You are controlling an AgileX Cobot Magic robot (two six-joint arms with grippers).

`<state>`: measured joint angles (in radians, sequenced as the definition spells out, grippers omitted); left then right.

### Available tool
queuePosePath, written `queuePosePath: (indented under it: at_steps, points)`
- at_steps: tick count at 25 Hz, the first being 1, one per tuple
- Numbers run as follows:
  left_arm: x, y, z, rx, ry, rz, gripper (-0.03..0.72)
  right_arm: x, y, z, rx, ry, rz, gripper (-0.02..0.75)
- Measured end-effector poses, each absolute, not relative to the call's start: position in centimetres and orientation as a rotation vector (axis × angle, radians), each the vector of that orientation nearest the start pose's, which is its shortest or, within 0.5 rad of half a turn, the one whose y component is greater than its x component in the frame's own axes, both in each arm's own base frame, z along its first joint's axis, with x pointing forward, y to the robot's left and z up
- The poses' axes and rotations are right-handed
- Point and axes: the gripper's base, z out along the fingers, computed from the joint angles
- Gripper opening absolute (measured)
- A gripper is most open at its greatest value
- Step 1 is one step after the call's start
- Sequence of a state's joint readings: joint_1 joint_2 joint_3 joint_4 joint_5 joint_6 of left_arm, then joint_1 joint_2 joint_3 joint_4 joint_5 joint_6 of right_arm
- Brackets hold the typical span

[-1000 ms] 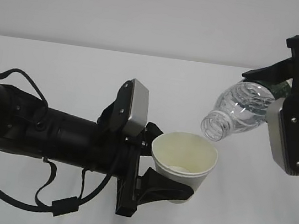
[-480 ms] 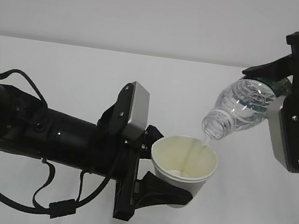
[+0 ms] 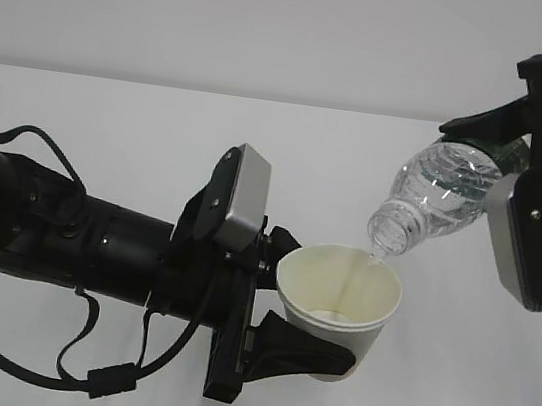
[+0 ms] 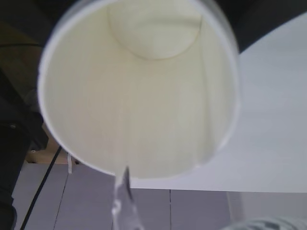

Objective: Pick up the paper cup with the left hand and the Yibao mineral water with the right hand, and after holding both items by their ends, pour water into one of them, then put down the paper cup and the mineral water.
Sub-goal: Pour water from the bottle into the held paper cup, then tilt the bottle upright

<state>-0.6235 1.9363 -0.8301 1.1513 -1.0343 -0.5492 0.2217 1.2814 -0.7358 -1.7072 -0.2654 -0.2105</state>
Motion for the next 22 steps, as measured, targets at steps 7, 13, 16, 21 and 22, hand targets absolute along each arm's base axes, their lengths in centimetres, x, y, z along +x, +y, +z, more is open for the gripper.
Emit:
queuePosePath:
  at_steps: [7,13,16,21,22]
  points:
    - [23.33,-25.57,14.79,1.375,1.422,-1.098,0.475,25.93,8.25,27.84,-1.948,0.859,-0.787,0.445]
    - [23.32,-25.57,14.79,1.377,1.421,-1.098,0.475,25.90,8.23,27.78,-1.962,0.851,-0.791,0.445]
    - [23.32,-25.57,14.79,1.377,1.421,-1.098,0.475,25.88,8.21,27.72,-1.977,0.840,-0.797,0.445]
    - [23.32,-25.57,14.79,1.377,1.421,-1.098,0.475,25.86,8.22,27.69,-1.983,0.837,-0.796,0.445]
    - [23.32,-25.57,14.79,1.376,1.422,-1.099,0.475,25.86,8.22,27.69,-1.982,0.838,-0.795,0.445]
